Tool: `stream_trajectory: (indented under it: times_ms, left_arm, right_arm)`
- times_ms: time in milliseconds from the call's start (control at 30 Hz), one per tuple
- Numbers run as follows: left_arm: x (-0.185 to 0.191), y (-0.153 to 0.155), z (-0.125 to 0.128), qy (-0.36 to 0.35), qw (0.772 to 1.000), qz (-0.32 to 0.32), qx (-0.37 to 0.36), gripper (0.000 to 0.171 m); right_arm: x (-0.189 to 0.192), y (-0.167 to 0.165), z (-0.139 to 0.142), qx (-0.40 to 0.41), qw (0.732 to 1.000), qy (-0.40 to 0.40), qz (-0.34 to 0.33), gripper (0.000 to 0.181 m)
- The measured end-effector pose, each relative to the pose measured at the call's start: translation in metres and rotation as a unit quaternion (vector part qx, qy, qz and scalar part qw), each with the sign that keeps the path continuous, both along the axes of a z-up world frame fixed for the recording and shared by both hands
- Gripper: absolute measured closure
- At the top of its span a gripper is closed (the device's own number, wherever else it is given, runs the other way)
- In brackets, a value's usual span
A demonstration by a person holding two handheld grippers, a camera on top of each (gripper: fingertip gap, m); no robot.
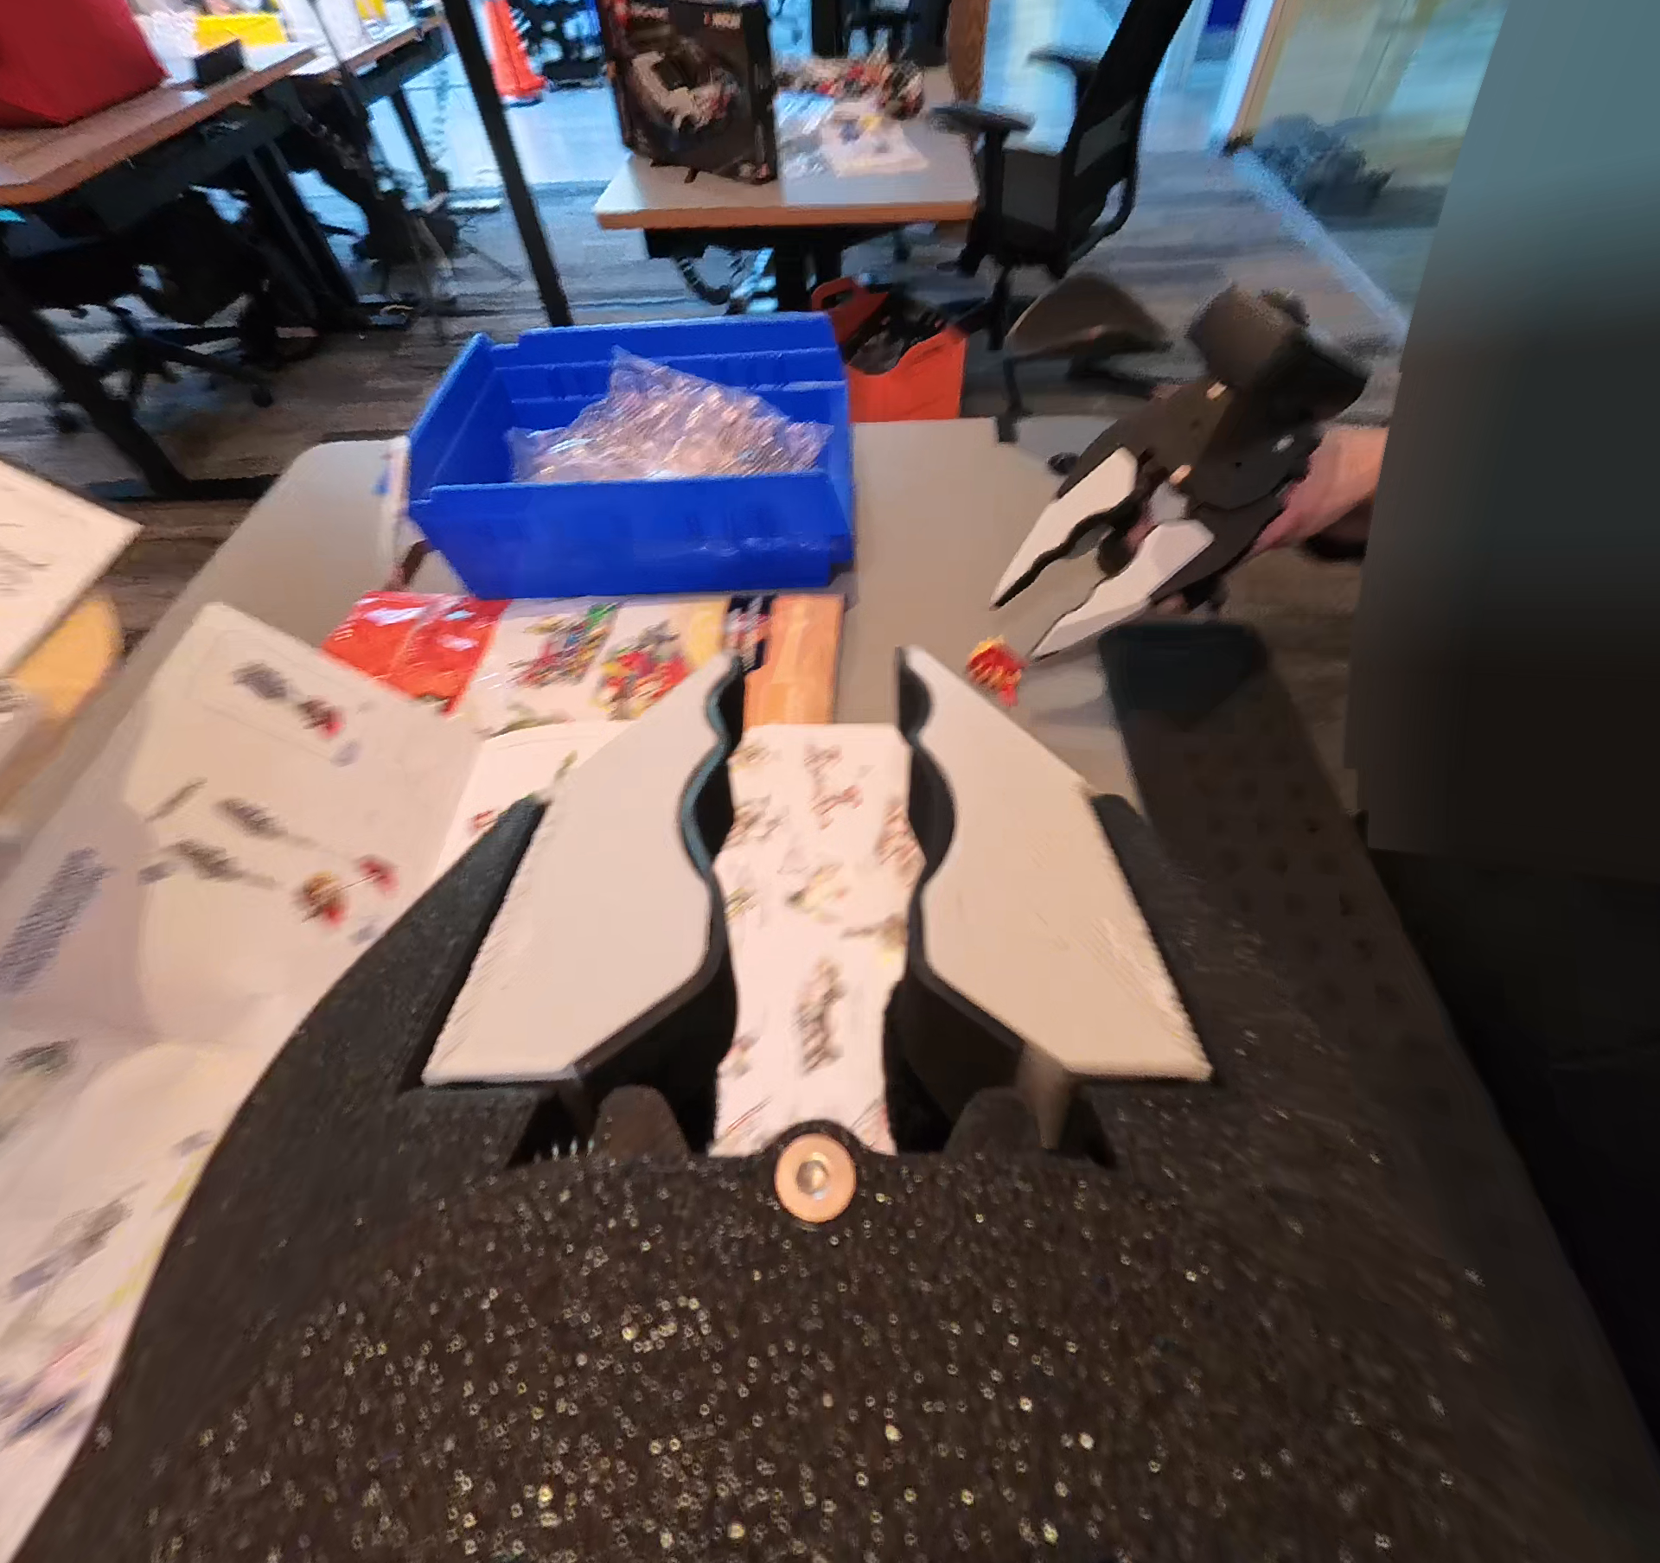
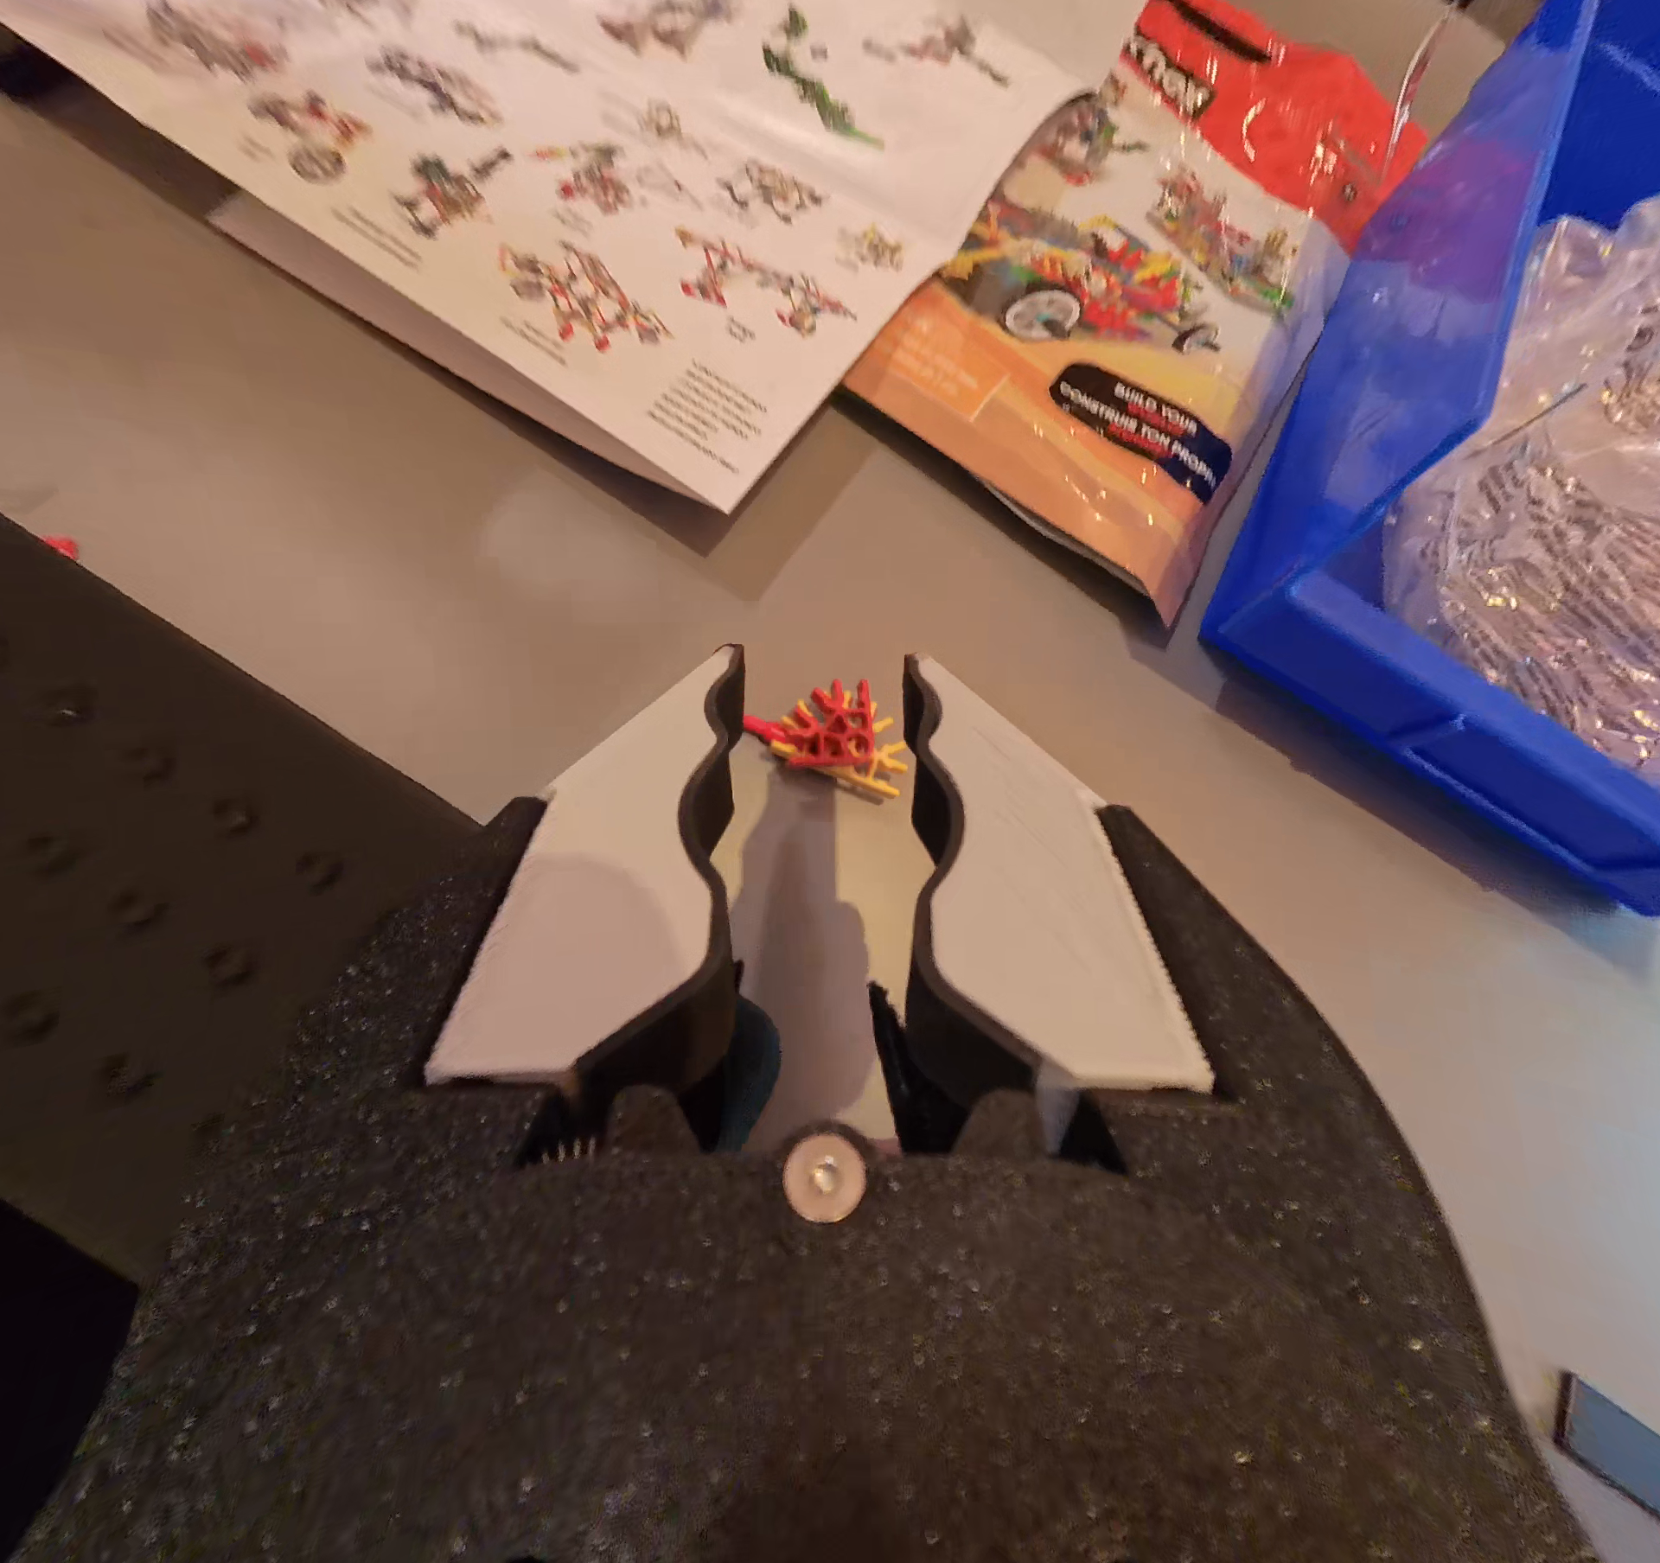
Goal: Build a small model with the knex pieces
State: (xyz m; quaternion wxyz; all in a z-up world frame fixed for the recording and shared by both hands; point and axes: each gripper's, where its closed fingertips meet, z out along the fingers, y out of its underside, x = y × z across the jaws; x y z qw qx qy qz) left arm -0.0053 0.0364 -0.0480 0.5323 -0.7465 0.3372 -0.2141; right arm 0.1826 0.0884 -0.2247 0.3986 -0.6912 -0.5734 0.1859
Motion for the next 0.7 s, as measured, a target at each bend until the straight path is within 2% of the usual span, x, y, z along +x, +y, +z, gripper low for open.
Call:
stream_trajectory:
  times_ms: [100, 167, 267, 367, 500, 567, 633, 700]
  left_arm:
    - [0.037, -0.006, 0.003, -0.063, 0.998, -0.028, -0.012, 0.113]
    - [0.061, -0.007, 0.004, -0.108, 0.994, -0.025, -0.017, 0.087]
    - [0.089, -0.011, 0.002, -0.169, 0.985, -0.018, -0.041, 0.070]
    - [0.092, -0.005, -0.009, -0.149, 0.988, 0.022, -0.037, 0.066]
    - [0.070, 0.006, -0.032, -0.106, 0.991, 0.072, -0.046, 0.070]
    - [0.052, 0.005, -0.042, -0.075, 0.991, 0.095, -0.049, 0.072]
    - [0.029, -0.003, -0.049, -0.013, 0.992, 0.117, -0.040, 0.077]
    - [-0.008, -0.012, -0.045, 0.047, 0.985, 0.166, -0.016, 0.082]
  right_arm:
    - [-0.010, -0.006, 0.010, 0.009, 0.999, 0.029, 0.010, 0.147]
    - [-0.022, -0.012, 0.015, 0.010, 0.998, 0.055, 0.020, 0.147]
    - [-0.040, -0.023, 0.015, -0.001, 0.996, 0.079, 0.036, 0.147]
    - [-0.055, -0.034, 0.011, -0.004, 0.995, 0.088, 0.049, 0.147]
    - [-0.072, -0.058, 0.017, -0.014, 0.990, 0.108, 0.085, 0.147]
    - [-0.080, -0.069, 0.017, -0.017, 0.988, 0.109, 0.105, 0.144]
    - [-0.088, -0.079, 0.017, -0.017, 0.986, 0.114, 0.119, 0.142]
    - [-0.097, -0.088, 0.020, -0.025, 0.983, 0.128, 0.129, 0.139]
